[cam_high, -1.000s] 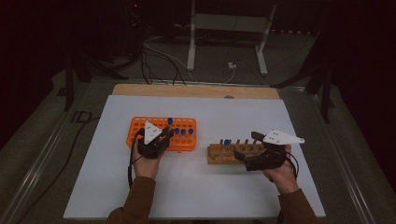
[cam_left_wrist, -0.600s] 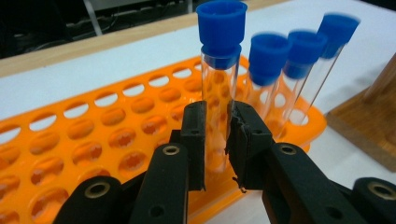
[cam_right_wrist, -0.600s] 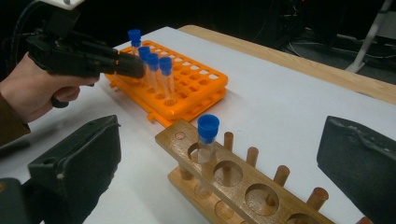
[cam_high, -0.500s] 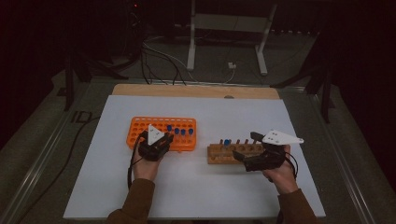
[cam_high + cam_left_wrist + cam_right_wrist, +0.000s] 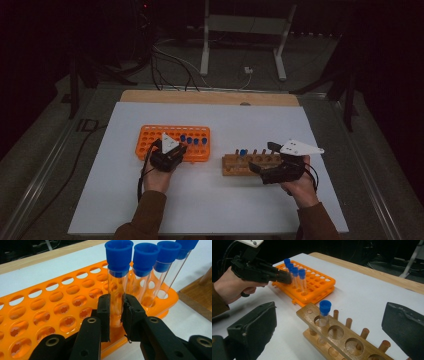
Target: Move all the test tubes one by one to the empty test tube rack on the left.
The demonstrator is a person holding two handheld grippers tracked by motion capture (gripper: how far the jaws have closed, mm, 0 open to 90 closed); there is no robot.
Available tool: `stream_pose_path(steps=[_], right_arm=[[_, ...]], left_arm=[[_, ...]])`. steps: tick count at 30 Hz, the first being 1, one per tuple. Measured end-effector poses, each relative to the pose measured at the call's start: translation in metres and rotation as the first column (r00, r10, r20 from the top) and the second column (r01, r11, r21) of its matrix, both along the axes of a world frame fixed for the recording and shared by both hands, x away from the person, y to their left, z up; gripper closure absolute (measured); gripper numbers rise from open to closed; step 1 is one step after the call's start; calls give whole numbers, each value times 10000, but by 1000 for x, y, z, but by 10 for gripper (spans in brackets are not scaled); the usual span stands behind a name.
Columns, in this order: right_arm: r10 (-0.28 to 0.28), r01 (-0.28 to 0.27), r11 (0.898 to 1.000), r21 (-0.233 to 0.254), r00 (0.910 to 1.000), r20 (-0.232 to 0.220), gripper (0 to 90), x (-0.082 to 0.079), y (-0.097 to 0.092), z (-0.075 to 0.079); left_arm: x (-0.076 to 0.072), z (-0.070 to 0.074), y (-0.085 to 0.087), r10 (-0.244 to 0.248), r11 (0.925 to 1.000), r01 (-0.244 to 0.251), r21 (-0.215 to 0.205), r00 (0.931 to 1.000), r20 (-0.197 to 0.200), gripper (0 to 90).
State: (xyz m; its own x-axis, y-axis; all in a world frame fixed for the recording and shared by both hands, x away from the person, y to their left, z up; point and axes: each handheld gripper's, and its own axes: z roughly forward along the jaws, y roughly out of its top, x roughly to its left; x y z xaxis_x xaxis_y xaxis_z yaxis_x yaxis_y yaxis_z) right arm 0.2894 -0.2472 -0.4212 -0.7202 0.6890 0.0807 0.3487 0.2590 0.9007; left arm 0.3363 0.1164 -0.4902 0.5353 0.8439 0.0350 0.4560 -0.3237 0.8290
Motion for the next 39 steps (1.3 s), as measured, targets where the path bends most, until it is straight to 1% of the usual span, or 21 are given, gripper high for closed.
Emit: stream_pose_path(steps=[5, 7, 13, 18, 20, 22, 26, 29, 33, 35, 37, 39], right_arm=[[10, -10, 10000, -4, 10000, 2, 2, 0, 0, 0], [2, -2, 10000, 4, 10000, -5, 1, 0, 0, 0], [30, -30, 10000, -19, 10000, -17, 1, 0, 1, -1], [40, -40, 10000, -10, 10000, -23, 1, 0, 2, -1], [42, -42, 10000, -12, 10000, -27, 2, 0, 1, -1], [28, -28, 10000, -6, 10000, -33, 2, 0, 1, -1], [24, -24, 10000, -8, 10000, -64, 1, 1, 1, -2], [8, -8, 10000, 6, 10000, -64, 1, 1, 1, -2], [-16, 16, 10000, 3, 9999, -115, 2, 2, 1, -3], [-14, 14, 10000, -16, 9999, -116, 1, 2, 2, -4], [-5, 5, 10000, -26, 9999, -134, 1, 3, 3, -5], [-2, 1, 10000, -30, 9999, -149, 2, 4, 4, -5]], left_arm=[[0, -2, -1, -20, 9999, 21, 143, 10000, -89, 772], [0, -2, 0, -10, 10000, 11, 77, 9999, -112, 772], [-1, -2, 1, -14, 10000, 15, 70, 9999, -156, 771], [0, -2, 3, 26, 10000, -28, -70, 9998, -188, 750], [-1, -1, 4, 27, 9999, -29, -126, 9998, -198, 714], [-2, -1, 5, 31, 9997, -34, -223, 9999, -162, 698], [-7, 2, 7, 35, 9984, -43, -571, 9999, -126, 640], [-11, 5, 9, 26, 9949, -34, -1010, 10000, -79, 566], [-17, 8, 10, -55, 9913, 53, -1313, 10000, -12, 455], [-20, 9, 10, -94, 9878, 99, -1556, 9999, 41, 395], [-24, 11, 11, -189, 9835, 201, -1795, 9998, 83, 357], [-28, 12, 10, -252, 9812, 273, -1912, 9996, 130, 309]])
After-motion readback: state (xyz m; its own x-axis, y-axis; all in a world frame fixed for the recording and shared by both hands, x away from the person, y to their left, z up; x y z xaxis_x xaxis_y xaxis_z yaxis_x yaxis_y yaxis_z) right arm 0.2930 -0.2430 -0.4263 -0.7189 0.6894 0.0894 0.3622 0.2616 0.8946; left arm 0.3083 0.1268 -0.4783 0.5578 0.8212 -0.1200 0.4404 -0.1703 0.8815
